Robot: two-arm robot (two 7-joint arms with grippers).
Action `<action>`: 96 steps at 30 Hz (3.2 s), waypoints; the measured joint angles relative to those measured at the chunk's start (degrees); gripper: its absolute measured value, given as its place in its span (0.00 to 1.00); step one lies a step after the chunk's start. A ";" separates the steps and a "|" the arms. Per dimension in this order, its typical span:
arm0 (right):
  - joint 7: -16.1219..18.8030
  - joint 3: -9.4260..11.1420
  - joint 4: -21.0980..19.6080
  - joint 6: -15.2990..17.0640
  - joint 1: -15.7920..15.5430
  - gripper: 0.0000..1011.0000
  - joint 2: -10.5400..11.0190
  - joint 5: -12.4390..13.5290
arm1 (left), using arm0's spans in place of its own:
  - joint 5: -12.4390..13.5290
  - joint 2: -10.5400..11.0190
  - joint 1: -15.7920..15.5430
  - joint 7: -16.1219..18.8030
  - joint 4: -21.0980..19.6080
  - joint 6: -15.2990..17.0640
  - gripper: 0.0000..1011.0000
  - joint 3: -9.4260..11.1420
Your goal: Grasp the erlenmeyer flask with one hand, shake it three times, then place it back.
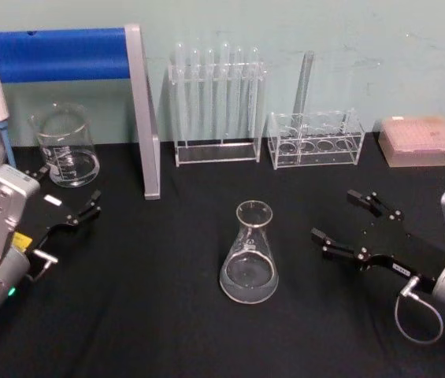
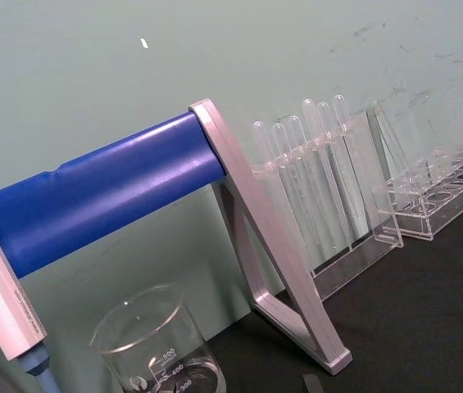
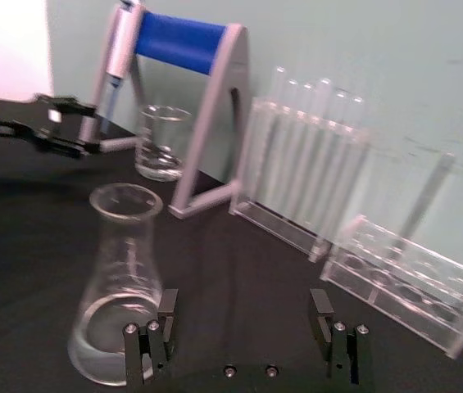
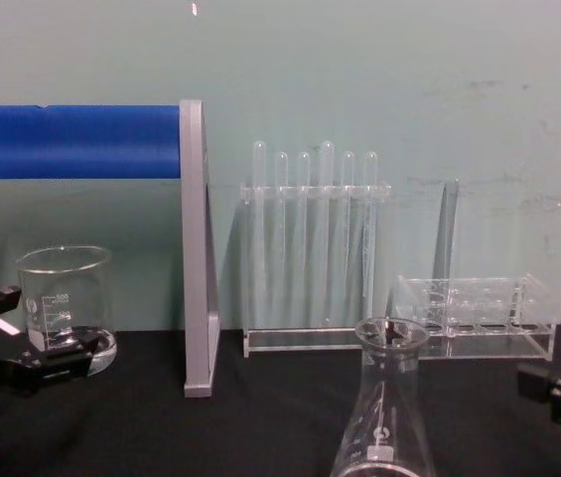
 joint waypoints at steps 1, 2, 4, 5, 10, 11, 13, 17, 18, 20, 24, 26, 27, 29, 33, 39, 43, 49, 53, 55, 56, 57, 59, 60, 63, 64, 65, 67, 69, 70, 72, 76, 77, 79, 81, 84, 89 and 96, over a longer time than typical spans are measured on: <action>0.54 0.04 -0.09 0.00 -0.03 0.99 0.01 0.32 | 0.00 0.00 0.00 0.00 0.00 0.00 0.99 0.00; 1.85 0.07 -0.26 0.00 -0.04 0.99 0.02 0.92 | 0.00 0.00 0.00 0.00 0.00 0.00 0.99 0.00; 3.22 0.04 -0.28 0.03 0.03 0.99 -0.01 1.49 | 0.00 0.00 0.00 0.00 0.00 0.00 0.99 0.00; 4.56 -0.06 -0.29 0.15 0.18 0.99 -0.14 2.04 | 0.00 0.00 0.00 0.00 0.00 0.00 0.99 0.00; 9.15 -0.62 0.76 1.28 1.51 0.99 -1.09 4.17 | 0.00 0.00 0.00 0.00 0.00 0.00 0.99 0.00; 9.15 -0.62 0.76 1.28 1.51 0.99 -1.09 4.17 | 0.00 0.00 0.00 0.00 0.00 0.00 0.99 0.00; 10.88 -0.85 1.57 1.98 2.26 0.99 -1.76 4.96 | 0.00 0.00 0.00 0.00 0.00 0.00 0.99 0.00; 13.37 -1.27 2.95 3.14 3.57 0.99 -2.80 6.01 | 0.00 0.00 0.00 0.00 0.00 0.00 0.99 0.00; 14.34 -1.55 3.67 3.56 4.26 0.99 -3.28 6.36 | 0.00 0.00 0.00 0.00 0.00 0.00 0.99 0.00; 15.29 -1.96 4.43 3.92 5.10 0.99 -3.77 6.65 | 0.00 0.00 0.00 0.00 0.00 0.00 0.99 0.00; 17.39 -3.15 6.41 4.48 7.09 0.99 -4.76 7.02 | 0.00 0.00 0.00 0.00 0.00 0.00 0.99 0.00; 18.22 -3.81 7.39 4.59 8.05 0.99 -5.26 7.11 | 0.00 0.00 0.00 0.00 0.00 0.00 0.99 0.00; 18.59 -4.10 7.89 4.63 8.54 0.99 -5.52 7.13 | 0.00 0.00 0.00 0.00 0.00 0.00 0.99 0.00; 19.34 -4.79 8.91 4.72 9.61 0.99 -6.09 7.15 | 0.00 0.00 0.00 0.00 0.00 0.00 0.99 0.00; 20.22 -5.86 10.57 4.74 11.20 0.99 -6.94 7.16 | 0.00 0.00 0.00 0.00 0.00 0.00 0.99 0.00; 21.07 -7.22 12.75 4.63 13.24 0.99 -8.11 7.07 | 0.00 0.00 0.00 0.00 0.00 0.00 0.99 0.00; 21.36 -8.00 14.00 4.53 14.38 0.99 -8.80 6.94 | 0.00 0.00 0.00 0.00 0.00 0.00 0.99 0.00; 21.36 -8.72 15.09 4.27 15.42 0.99 -9.55 6.48 | 0.00 0.00 0.00 0.00 0.00 0.00 0.99 0.00; 21.35 -9.15 15.74 4.18 16.04 0.99 -9.95 6.26 | 0.00 0.00 0.00 0.00 0.00 0.00 0.99 0.00; 21.38 -9.28 15.93 4.17 16.19 0.99 -10.05 6.23 | 0.00 0.00 0.00 0.00 0.00 0.00 0.99 0.00; 21.42 -9.39 16.09 4.15 16.30 0.99 -10.13 6.21 | 0.00 0.00 0.00 0.00 0.00 0.00 0.99 0.00; 21.43 -9.44 16.18 4.14 16.37 0.99 -10.19 6.19 | 0.00 0.00 0.00 0.00 0.00 0.00 0.99 0.00; 21.45 -9.55 16.36 4.11 16.51 0.99 -10.28 6.17 | 0.00 0.00 0.00 0.00 0.00 0.00 0.99 0.00; 21.46 -9.59 16.40 4.11 16.55 0.99 -10.30 6.16 | 0.00 0.00 0.00 0.00 0.00 0.00 0.99 0.00; 21.44 -9.64 16.41 4.09 16.62 0.99 -10.31 6.13 | 0.00 0.00 0.00 0.00 0.00 0.00 0.99 0.00; 21.41 -9.67 16.41 4.09 16.64 0.99 -10.31 6.12 | 0.00 0.00 0.00 0.00 0.00 0.00 0.99 0.00; 21.37 -9.68 16.41 4.09 16.66 0.99 -10.31 6.11 | 0.00 0.00 0.00 0.00 0.00 0.00 0.99 0.00; 21.23 -9.75 16.42 4.08 16.72 0.99 -10.31 5.98 | 0.00 0.00 0.00 0.00 0.00 0.00 0.99 0.00; 21.13 -9.76 16.42 4.09 16.73 0.99 -10.31 5.91 | 0.00 0.00 0.00 0.00 0.00 0.00 0.99 0.00; 21.13 -9.76 16.42 4.09 16.73 0.99 -10.31 5.90 | 0.00 0.00 0.00 0.00 0.00 0.00 0.99 0.00; 21.12 -9.76 16.42 4.09 16.73 0.99 -10.30 5.89 | 0.00 0.00 0.00 0.00 0.00 0.00 0.99 0.00; 21.11 -9.76 16.42 4.10 16.73 0.99 -10.29 5.88 | 0.00 0.00 0.00 0.00 0.00 0.00 0.99 0.00; 21.11 -9.76 16.42 4.10 16.73 0.99 -10.29 5.88 | 0.00 0.00 0.00 0.00 0.00 0.00 0.99 0.00; 21.11 -9.76 16.42 4.12 16.73 0.99 -10.28 5.88 | 0.00 0.00 0.00 0.00 0.00 0.00 0.99 0.00; 21.11 -9.76 16.42 4.12 16.73 0.99 -10.28 5.88 | 0.00 0.00 0.00 0.00 0.00 0.00 0.99 0.00; 21.11 -9.74 16.42 4.12 16.72 0.99 -10.28 5.88 | 0.00 0.00 0.00 0.00 0.00 0.00 0.99 0.00; 21.11 -9.72 16.40 4.12 16.69 0.99 -10.28 5.88 | 0.00 0.00 0.00 0.00 0.00 0.00 0.99 0.00; 21.11 -9.67 16.37 4.13 16.67 0.88 -10.28 5.88 | 0.00 0.00 0.00 0.00 0.00 0.00 0.99 0.00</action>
